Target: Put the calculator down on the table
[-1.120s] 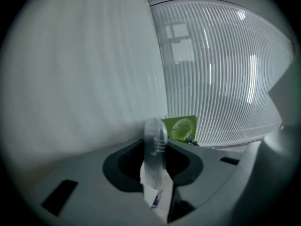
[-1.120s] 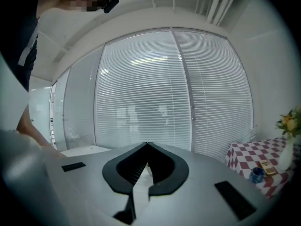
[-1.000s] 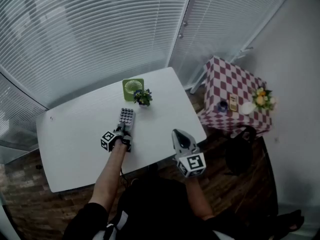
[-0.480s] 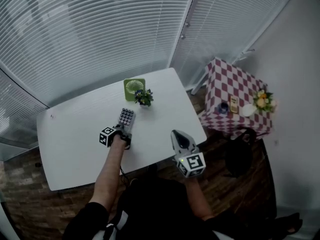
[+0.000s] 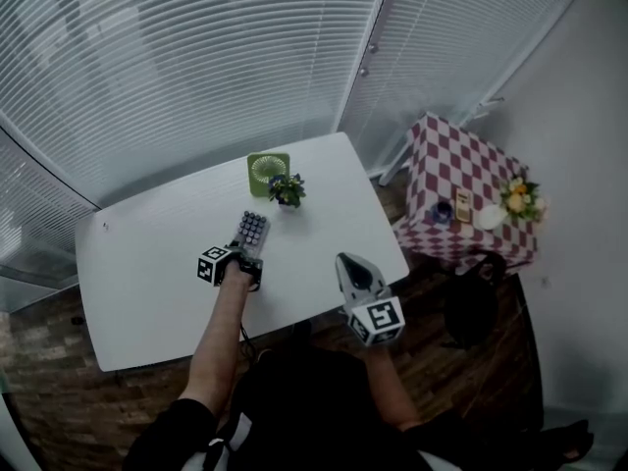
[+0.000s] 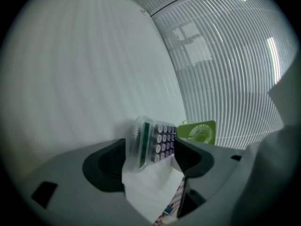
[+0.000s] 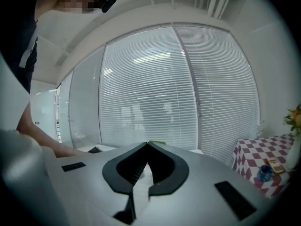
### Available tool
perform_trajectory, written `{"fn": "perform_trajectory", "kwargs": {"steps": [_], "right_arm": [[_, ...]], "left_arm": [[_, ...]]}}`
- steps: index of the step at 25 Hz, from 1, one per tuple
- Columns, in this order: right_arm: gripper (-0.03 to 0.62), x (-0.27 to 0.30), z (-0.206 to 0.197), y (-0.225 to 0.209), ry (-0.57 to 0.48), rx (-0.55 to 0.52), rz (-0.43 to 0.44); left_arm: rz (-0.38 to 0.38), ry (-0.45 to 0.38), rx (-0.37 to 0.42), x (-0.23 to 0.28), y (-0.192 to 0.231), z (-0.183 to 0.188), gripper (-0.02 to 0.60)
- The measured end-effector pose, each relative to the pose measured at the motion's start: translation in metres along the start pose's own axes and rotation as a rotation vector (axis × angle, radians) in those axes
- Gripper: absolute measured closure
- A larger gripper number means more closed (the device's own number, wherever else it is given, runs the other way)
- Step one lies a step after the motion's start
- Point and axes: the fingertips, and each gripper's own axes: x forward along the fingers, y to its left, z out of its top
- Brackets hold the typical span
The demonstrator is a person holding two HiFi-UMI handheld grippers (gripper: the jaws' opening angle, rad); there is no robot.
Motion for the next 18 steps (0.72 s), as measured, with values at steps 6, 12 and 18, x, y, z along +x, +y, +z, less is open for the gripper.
{"fn": "perform_trajectory", "kwargs": {"steps": [6,12,18], "right_arm": [[0.588,0.006,0.005,0.009,-0.003,0.017,0.017],[0.588,0.008,0.0,0.017,0.005,0.018,0.029],[0.588,0.011,0.007,0.022,-0.022,-0.001,0.032]], "left_arm": [[-0.025,0.008,-0.008,-0.008,-0.006,0.001,0.284],[-0.042,0.033,-0.022,-0.017,0.007,-0.005,0.284],[-0.122,0.038,-0.004,-0.036,0.0,-0.006,0.284]]}}
